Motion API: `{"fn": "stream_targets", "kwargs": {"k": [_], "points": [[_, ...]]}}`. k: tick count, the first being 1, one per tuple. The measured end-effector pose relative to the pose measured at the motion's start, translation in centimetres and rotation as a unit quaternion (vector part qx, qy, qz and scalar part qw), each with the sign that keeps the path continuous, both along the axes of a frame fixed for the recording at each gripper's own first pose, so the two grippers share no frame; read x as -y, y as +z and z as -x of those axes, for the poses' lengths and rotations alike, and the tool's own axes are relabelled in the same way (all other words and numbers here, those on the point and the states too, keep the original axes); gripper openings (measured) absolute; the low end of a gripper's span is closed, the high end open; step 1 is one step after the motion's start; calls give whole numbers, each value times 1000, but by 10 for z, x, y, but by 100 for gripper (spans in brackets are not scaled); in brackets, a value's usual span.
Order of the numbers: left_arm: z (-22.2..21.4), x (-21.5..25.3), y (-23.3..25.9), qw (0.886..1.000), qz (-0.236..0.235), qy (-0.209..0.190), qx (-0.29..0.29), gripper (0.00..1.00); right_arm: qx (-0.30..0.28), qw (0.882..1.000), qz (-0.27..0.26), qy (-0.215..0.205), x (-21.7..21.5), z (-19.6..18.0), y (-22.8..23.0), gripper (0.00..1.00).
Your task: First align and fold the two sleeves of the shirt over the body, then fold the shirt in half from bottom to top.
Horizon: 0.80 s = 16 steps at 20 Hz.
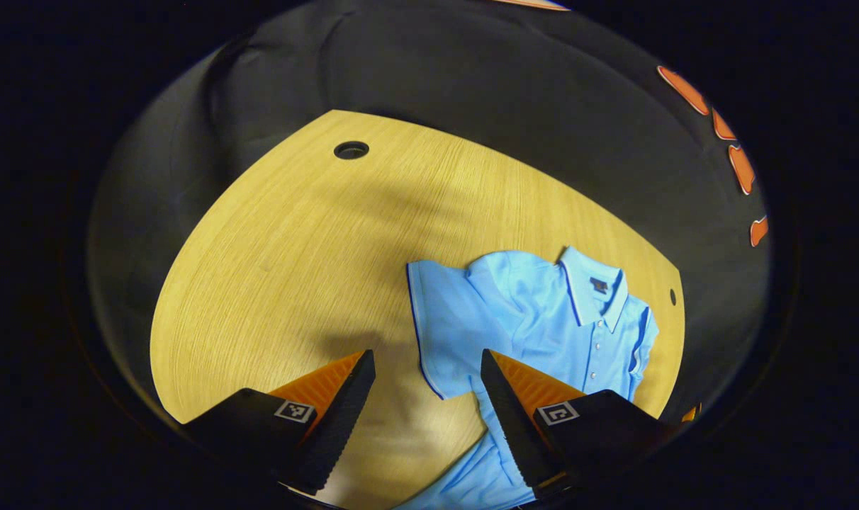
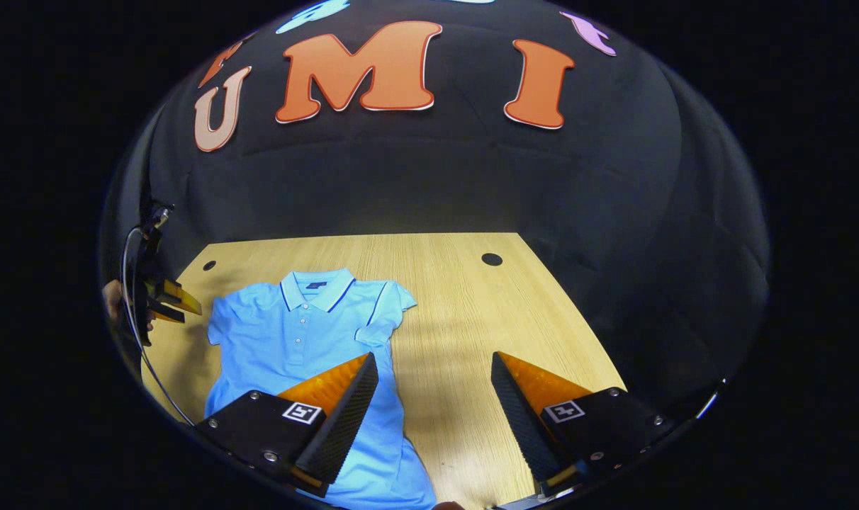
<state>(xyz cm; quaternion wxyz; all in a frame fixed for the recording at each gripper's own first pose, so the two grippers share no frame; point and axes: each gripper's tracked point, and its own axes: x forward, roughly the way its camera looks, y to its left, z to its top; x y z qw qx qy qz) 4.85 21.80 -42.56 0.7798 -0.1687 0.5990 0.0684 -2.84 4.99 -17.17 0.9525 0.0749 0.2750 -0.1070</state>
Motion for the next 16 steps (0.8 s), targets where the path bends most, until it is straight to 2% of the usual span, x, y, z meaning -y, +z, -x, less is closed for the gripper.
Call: {"fn": "stream_targets", "kwargs": {"k": [3,8,10,11,12,14,15,16], "points": [[-8,0,-22,999,-23,-26,-25,99,-8,1000,-4,-19,2,17,-2,98],[-12,15,-40,997,-34,-50,-55,100,-14,999,-6,-36,6,34,-2,99],[-13,21,-48,996,-37,-54,-65,95,-15,999,-6,-42,9,39,-2,98],[-11,21,-50,995,-48,-56,-73,90,-15,999,-6,-44,9,41,-2,95],[-15,20,-48,994,-55,-58,-71,86,-16,999,-4,-47,10,44,-2,98],[-17,22,-52,994,-60,-63,-68,77,-19,998,-4,-53,14,47,-4,98],[-18,26,-52,994,-58,-68,-68,59,-20,998,-6,-56,16,49,-4,99],[-20,32,-51,994,-50,-74,-62,49,-19,998,-9,-58,17,49,-4,98]]}}
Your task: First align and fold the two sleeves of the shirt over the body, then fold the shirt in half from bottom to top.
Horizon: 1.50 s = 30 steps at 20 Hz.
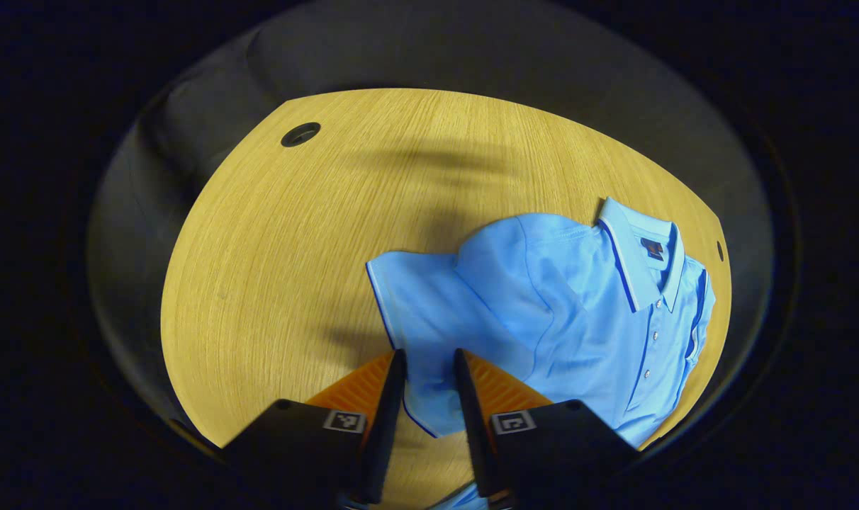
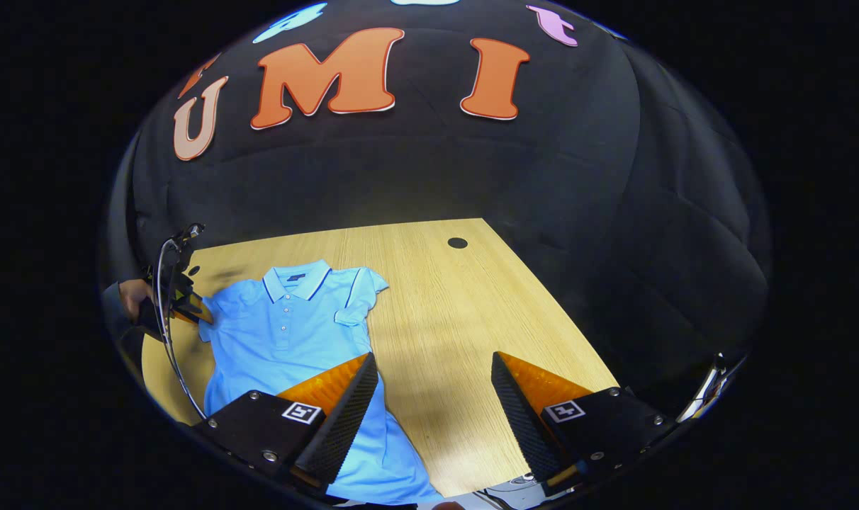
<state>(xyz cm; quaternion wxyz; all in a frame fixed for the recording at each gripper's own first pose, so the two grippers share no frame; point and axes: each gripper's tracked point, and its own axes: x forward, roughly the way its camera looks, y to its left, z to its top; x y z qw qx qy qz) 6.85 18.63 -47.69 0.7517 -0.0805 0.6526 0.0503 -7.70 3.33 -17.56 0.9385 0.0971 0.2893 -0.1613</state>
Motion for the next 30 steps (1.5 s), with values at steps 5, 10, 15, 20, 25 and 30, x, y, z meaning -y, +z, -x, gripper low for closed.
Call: {"fn": "stream_targets", "kwargs": {"k": [5,10,15,20,25,30], "points": [[-7,13,9,1000,21,-16,11,10,0,1000,-5,-2,2,3,-3,98],[-27,41,39,996,31,-66,56,8,-12,1000,-16,-6,3,11,-14,99],[-41,88,58,987,59,-123,87,10,-18,1000,-20,-8,2,17,-17,98],[-53,139,68,974,88,-177,107,10,-26,999,-24,-15,2,22,-25,98],[-48,181,63,964,142,-198,105,21,-34,999,-28,-23,-2,28,-31,98],[-31,185,85,956,173,-199,128,92,-34,998,-42,-15,-7,31,-33,98]]}}
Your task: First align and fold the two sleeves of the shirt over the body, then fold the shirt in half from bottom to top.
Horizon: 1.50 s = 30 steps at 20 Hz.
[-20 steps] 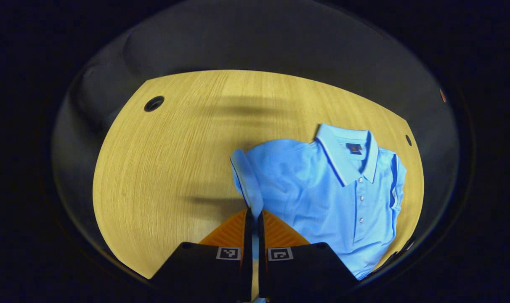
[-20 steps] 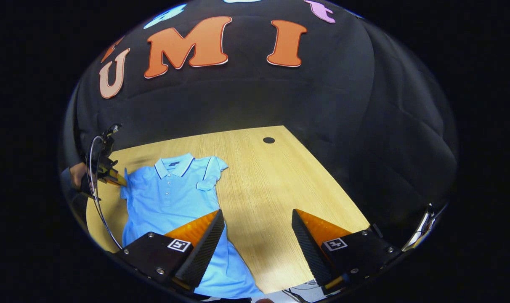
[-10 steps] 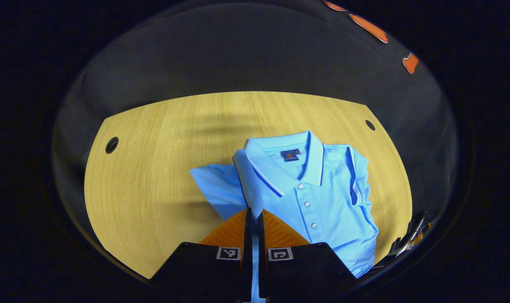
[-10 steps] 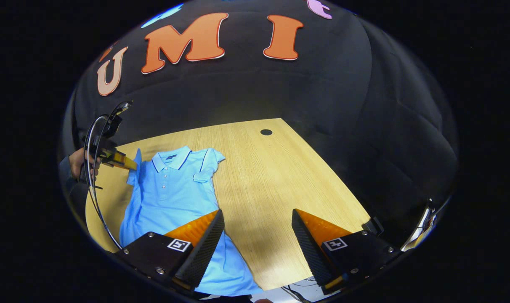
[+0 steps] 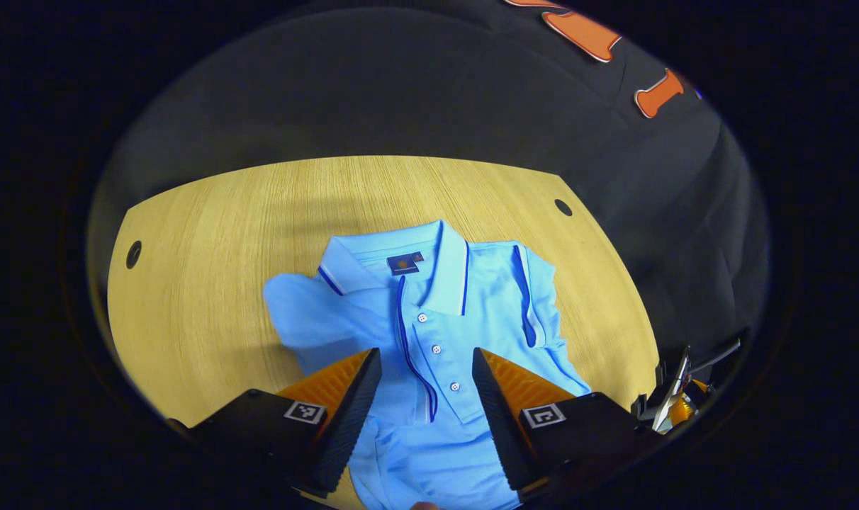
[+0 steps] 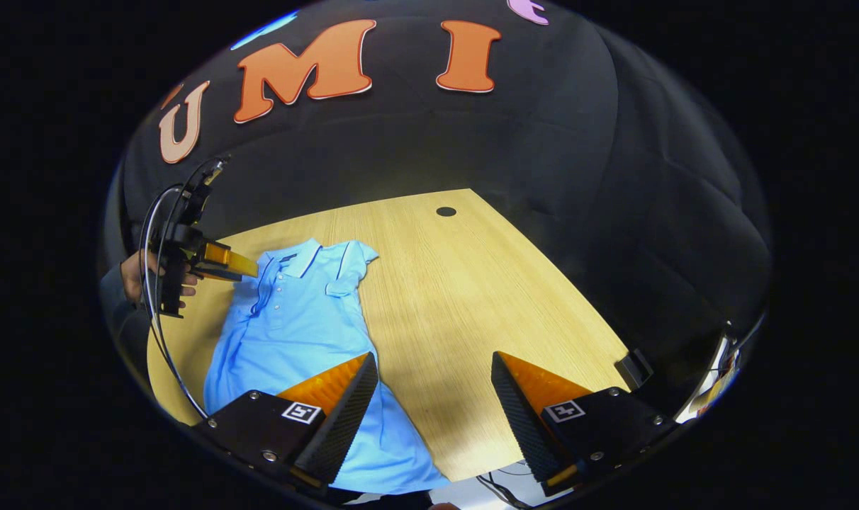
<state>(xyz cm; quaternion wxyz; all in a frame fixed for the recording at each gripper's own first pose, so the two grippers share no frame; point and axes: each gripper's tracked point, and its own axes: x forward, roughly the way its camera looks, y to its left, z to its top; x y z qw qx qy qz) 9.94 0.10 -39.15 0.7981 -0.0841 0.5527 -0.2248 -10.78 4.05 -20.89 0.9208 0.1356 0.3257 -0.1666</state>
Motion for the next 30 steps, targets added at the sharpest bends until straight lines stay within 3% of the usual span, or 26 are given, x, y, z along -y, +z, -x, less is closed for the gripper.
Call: {"fn": "stream_targets", "kwargs": {"k": [1,4,6,11,18,30], "points": [[7,-4,7,1000,2,0,2,87,2,1000,-2,5,-1,0,-1,98],[28,-18,25,1000,0,14,15,98,1,1000,-6,27,-4,3,-3,98],[48,-27,37,1000,0,23,19,100,0,999,-17,45,-11,7,-6,98],[113,-46,64,999,2,51,17,100,-2,996,-23,91,-28,24,-15,98],[200,-71,79,996,-36,72,37,100,-15,988,-44,147,-60,58,-43,98],[322,-111,51,991,-107,78,31,99,-86,981,-38,169,-87,102,-107,98]]}}
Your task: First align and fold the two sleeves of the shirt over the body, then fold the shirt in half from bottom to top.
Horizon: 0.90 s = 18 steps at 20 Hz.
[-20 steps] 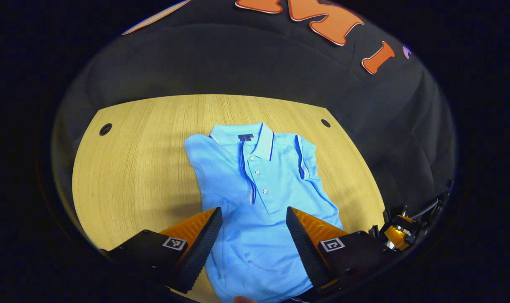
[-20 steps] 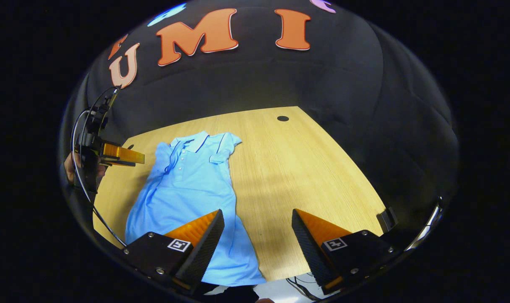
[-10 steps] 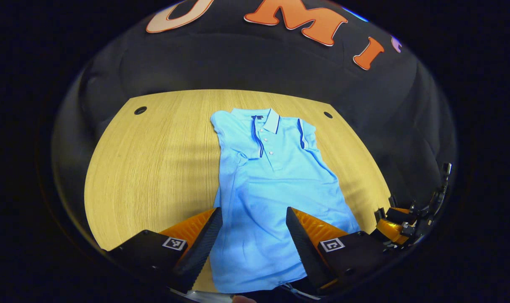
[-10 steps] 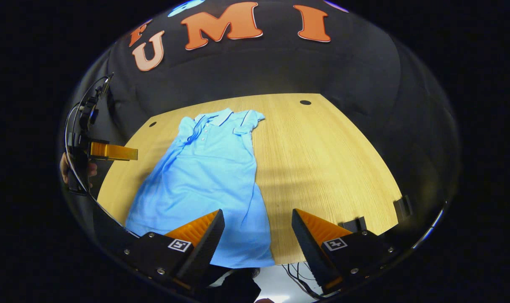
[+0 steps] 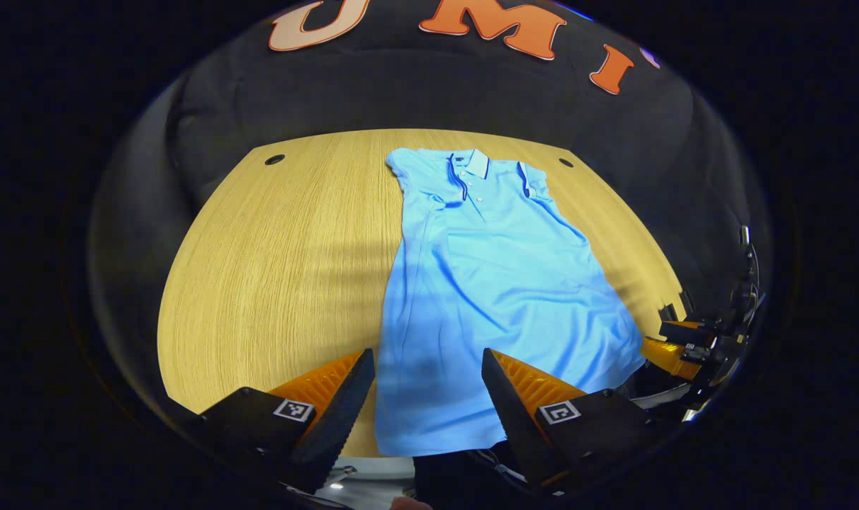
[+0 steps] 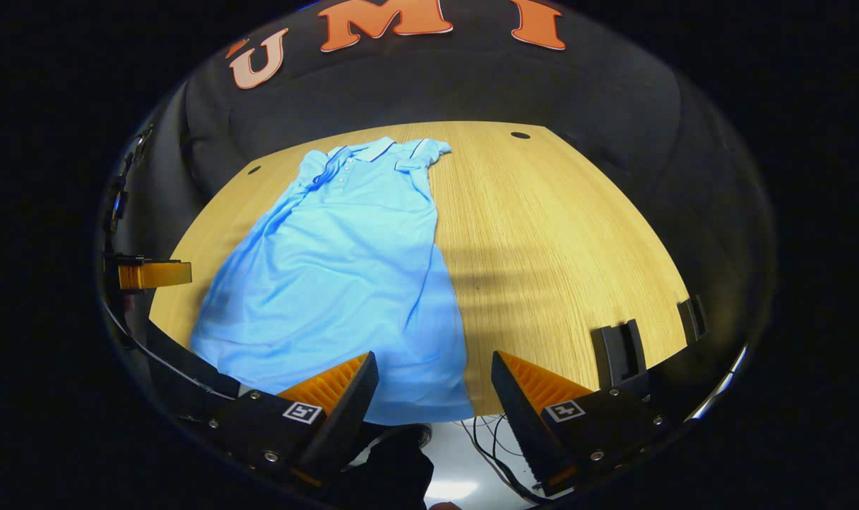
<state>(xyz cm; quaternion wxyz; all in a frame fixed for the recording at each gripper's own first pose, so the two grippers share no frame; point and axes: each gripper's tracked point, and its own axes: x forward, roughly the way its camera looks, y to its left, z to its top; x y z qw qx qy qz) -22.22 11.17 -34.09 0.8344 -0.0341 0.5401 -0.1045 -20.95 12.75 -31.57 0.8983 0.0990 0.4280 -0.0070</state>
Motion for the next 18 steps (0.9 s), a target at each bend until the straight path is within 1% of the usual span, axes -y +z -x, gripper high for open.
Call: {"fn": "stream_targets", "kwargs": {"k": [8,12,14,15,17,18], "points": [[51,-20,-43,999,-23,4,-43,100,-24,1000,10,16,-9,12,-20,98],[68,-33,-66,997,-36,24,-69,99,-39,999,9,12,-10,18,-32,98],[69,-36,-66,997,-43,19,-57,100,-44,999,11,15,-11,19,-36,98],[71,-37,-69,997,-50,14,-63,97,-44,999,15,18,-11,20,-36,98],[72,-35,-70,997,-55,6,-58,98,-39,999,19,24,-13,17,-36,98],[70,-33,-69,997,-53,10,-55,99,-37,999,20,26,-14,17,-36,98]]}}
